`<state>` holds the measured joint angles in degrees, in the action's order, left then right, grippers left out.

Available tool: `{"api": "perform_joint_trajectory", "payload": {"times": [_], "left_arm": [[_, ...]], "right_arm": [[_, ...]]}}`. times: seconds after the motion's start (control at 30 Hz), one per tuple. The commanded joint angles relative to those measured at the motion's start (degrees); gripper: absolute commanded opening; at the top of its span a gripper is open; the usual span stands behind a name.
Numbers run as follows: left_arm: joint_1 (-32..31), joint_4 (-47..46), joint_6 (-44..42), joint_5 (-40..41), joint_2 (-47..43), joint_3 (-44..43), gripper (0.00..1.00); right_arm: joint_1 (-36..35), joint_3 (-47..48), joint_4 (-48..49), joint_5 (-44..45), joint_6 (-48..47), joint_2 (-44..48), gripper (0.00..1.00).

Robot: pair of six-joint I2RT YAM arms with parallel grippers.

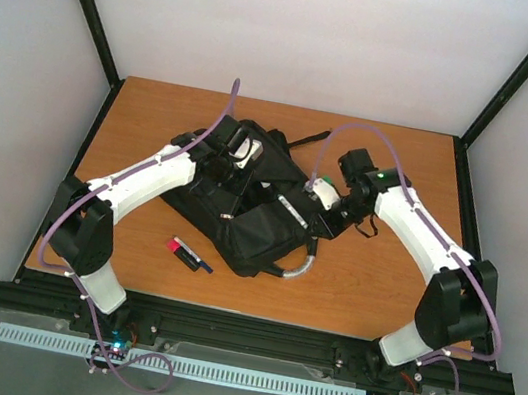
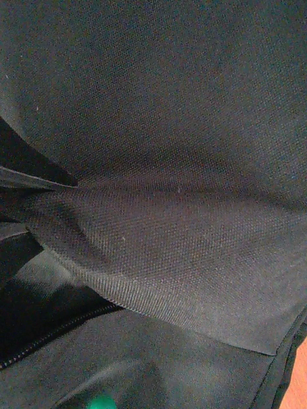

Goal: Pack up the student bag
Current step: Pick up the stationery from the center of the board, then place the stationery in the student bag.

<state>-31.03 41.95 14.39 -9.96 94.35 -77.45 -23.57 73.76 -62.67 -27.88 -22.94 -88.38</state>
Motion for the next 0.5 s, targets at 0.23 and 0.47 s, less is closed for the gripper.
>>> {"api": "perform_joint_trajectory", "payload": {"times": [0.23, 0.47], "left_arm": [[0.09, -1.15, 0.63, -3.48, -1.14, -2.61, 0.08], [0.08, -1.77, 0.5, -5.54, -1.02, -2.44, 0.08]], "right_arm": [[-3.06, 7.94, -0.71, 1.69, 3.96, -11.32, 0.13], [-3.32, 13.54, -0.49, 5.37, 7.05, -16.01, 0.13]]}}
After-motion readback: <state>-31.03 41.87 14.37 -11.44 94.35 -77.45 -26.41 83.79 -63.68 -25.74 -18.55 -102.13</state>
